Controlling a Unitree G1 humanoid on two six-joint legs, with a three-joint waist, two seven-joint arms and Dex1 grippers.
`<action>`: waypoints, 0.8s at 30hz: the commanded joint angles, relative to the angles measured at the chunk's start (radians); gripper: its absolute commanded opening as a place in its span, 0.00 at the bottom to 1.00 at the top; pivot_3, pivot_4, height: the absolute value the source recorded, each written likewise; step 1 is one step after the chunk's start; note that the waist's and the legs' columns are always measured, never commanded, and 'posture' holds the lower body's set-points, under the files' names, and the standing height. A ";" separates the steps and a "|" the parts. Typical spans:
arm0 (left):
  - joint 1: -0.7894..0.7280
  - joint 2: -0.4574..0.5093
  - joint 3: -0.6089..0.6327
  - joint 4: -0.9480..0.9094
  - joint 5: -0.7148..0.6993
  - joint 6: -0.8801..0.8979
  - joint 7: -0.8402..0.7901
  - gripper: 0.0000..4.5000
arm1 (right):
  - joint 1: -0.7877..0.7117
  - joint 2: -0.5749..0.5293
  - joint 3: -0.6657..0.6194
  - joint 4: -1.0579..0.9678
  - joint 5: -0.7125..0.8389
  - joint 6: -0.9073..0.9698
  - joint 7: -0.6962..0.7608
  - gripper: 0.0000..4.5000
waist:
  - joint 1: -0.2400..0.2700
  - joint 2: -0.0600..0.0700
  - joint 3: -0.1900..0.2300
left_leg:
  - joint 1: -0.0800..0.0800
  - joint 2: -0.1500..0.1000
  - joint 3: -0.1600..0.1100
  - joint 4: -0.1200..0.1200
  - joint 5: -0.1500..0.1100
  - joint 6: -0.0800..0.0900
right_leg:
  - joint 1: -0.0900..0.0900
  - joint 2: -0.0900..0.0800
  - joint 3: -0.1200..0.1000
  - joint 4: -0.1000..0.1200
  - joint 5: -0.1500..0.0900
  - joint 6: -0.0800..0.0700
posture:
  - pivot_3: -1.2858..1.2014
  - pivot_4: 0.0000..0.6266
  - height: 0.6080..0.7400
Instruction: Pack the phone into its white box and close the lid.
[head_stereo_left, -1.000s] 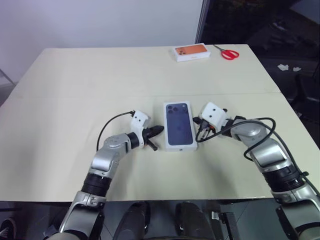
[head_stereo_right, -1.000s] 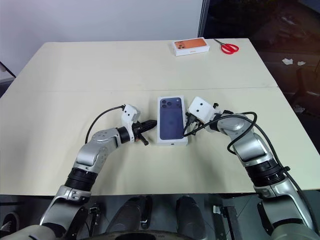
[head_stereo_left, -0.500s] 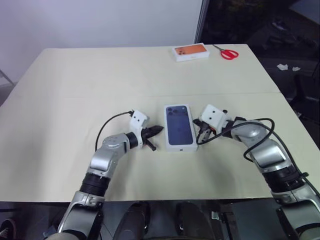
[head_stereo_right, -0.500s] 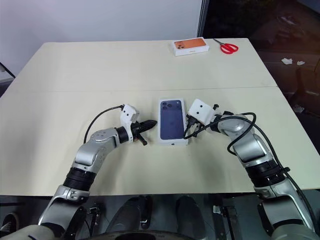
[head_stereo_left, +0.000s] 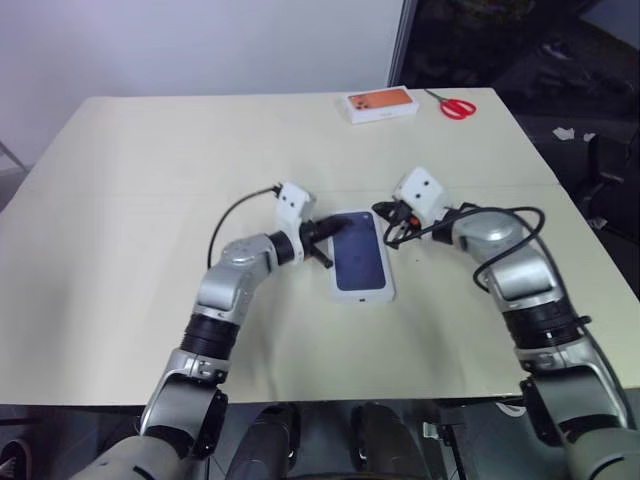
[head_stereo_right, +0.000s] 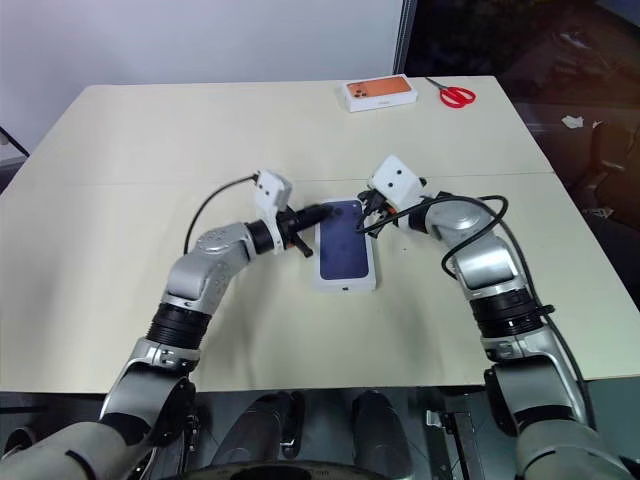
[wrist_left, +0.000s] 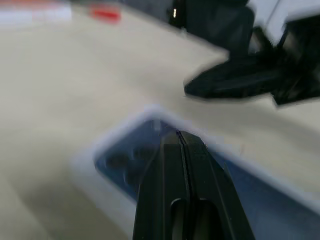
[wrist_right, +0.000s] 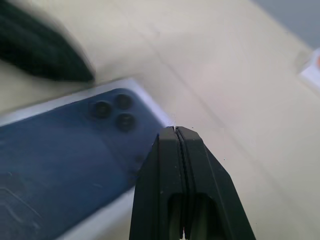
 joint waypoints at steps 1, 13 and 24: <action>0.036 0.006 -0.068 0.023 0.062 -0.045 -0.022 0.00 | 0.076 0.007 0.033 0.040 -0.027 -0.048 0.004 0.01 | 0.003 0.000 0.000 | 0.000 0.000 0.000 0.000 0.000 0.000 | 0.000 0.000 0.000 0.000 0.000 0.000 | 0.52 0.24 1.00; 0.200 0.122 -0.065 -0.185 -0.006 0.079 -0.129 0.00 | 0.268 -0.110 -0.002 -0.305 0.170 0.100 0.237 0.01 | -0.002 -0.001 -0.006 | 0.011 0.001 -0.001 -0.002 -0.005 0.007 | 0.012 0.000 0.001 -0.003 0.000 0.000 | 0.52 0.24 1.00; 0.222 0.333 0.180 -0.317 -0.159 0.174 -0.189 0.99 | 0.160 -0.106 -0.200 -0.278 0.378 0.275 0.225 0.89 | 0.001 -0.001 -0.004 | 0.001 0.002 -0.001 -0.001 -0.004 0.006 | 0.001 0.000 0.000 -0.002 0.000 0.000 | 0.52 0.24 1.00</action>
